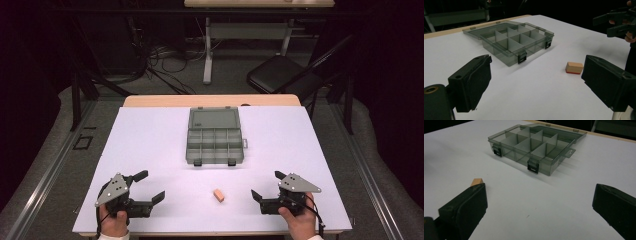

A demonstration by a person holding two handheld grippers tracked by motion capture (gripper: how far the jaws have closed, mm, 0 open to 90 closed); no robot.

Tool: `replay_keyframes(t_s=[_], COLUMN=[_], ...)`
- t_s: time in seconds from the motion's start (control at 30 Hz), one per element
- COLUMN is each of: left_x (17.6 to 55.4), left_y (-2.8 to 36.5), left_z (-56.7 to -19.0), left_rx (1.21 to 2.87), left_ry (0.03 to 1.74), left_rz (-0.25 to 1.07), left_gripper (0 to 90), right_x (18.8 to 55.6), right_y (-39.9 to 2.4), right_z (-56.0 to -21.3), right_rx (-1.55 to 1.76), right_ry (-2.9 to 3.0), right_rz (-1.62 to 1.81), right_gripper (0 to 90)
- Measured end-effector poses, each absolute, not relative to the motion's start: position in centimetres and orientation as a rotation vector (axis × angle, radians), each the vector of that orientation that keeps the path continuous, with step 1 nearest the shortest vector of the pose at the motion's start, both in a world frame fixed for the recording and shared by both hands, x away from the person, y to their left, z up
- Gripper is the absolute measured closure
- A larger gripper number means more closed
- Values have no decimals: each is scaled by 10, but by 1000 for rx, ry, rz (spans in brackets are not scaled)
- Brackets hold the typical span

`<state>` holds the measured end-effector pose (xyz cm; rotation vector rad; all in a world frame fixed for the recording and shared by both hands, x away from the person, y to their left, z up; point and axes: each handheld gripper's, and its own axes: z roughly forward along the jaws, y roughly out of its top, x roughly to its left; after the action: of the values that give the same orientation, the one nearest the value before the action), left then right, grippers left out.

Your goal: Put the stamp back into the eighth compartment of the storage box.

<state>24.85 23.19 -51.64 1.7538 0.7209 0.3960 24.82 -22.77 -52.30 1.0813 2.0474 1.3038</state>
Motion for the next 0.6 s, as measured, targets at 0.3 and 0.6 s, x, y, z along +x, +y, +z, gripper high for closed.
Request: replay_keyframes(t_s=[0.3,0.6], left_x=[249,257], left_y=[230,224], left_z=[-514,-518], left_rx=[1783,1821], left_ry=[757,836], left_rz=[418,334], left_gripper=[87,6], right_x=[248,247], right_y=[-223,-217], right_z=[-522,-520], right_rx=[1107,1148], right_ry=[2058,2008], right_rz=[1312,1264], right_gripper=[0,76])
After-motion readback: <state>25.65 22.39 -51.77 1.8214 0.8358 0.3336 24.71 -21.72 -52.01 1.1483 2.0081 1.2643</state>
